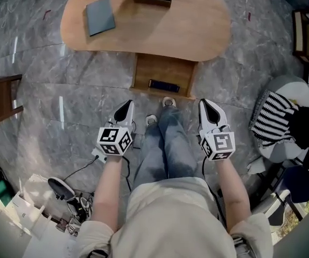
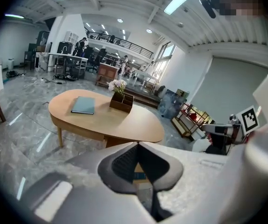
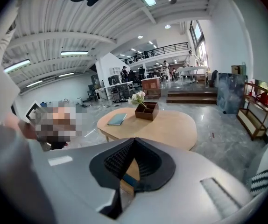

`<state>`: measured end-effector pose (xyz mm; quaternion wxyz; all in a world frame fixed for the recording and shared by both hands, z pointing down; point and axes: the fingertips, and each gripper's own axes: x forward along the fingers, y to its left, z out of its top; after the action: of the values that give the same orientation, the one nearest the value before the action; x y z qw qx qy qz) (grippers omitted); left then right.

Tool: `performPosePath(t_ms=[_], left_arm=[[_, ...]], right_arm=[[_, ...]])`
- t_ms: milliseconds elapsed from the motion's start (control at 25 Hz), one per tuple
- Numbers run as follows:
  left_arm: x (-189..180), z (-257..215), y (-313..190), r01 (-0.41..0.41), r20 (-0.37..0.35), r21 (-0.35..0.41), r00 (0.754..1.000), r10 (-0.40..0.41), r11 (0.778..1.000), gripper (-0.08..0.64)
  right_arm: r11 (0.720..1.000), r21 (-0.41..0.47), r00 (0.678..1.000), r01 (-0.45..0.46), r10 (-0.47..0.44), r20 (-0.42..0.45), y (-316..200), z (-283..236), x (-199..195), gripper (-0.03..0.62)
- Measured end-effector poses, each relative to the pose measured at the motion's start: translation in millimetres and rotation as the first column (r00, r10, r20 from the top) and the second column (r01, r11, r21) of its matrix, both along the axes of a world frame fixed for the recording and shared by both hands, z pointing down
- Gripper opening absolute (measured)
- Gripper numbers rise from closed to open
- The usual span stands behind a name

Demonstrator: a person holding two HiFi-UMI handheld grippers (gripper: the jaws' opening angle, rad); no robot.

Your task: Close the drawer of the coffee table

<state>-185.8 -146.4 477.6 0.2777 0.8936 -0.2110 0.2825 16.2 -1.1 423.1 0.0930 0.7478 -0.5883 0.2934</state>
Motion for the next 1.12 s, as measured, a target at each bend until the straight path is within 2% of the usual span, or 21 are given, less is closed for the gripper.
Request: performPosePath(t_ms=[200, 480, 800, 920, 1120], left_arm=[[-6, 52, -7, -0.038, 0.024, -0.011, 0.999, 0.038, 0.999, 0.0], [-20, 135, -11, -0.055, 0.084, -0.038, 0.995, 0.058, 0.998, 0.0], [-35, 214, -9, -0.106, 0.147, -0.083, 0.982, 0.118, 0.991, 0.002], [-43, 239, -11, -0.122, 0.19, -0.08, 0.972, 0.135, 0.989, 0.018], [-51, 272, -16, -0.15, 0.232, -0.059, 0.959, 0.159, 0.987, 0.122]], right_arm=[[0.997, -0.036, 0.998, -0.063, 0.063, -0.004, 14, 52, 4, 0.0], [0.988, -0.121, 0.995, -0.093, 0.096, 0.019, 33, 141, 4, 0.002], [0.97, -0.22, 0.992, -0.103, 0.116, 0.046, 53, 234, 0, 0.043], [0.965, -0.252, 0.994, -0.074, 0.092, 0.059, 59, 263, -4, 0.075], [0.951, -0.31, 0.997, -0.021, 0.042, 0.061, 71, 307, -11, 0.155]])
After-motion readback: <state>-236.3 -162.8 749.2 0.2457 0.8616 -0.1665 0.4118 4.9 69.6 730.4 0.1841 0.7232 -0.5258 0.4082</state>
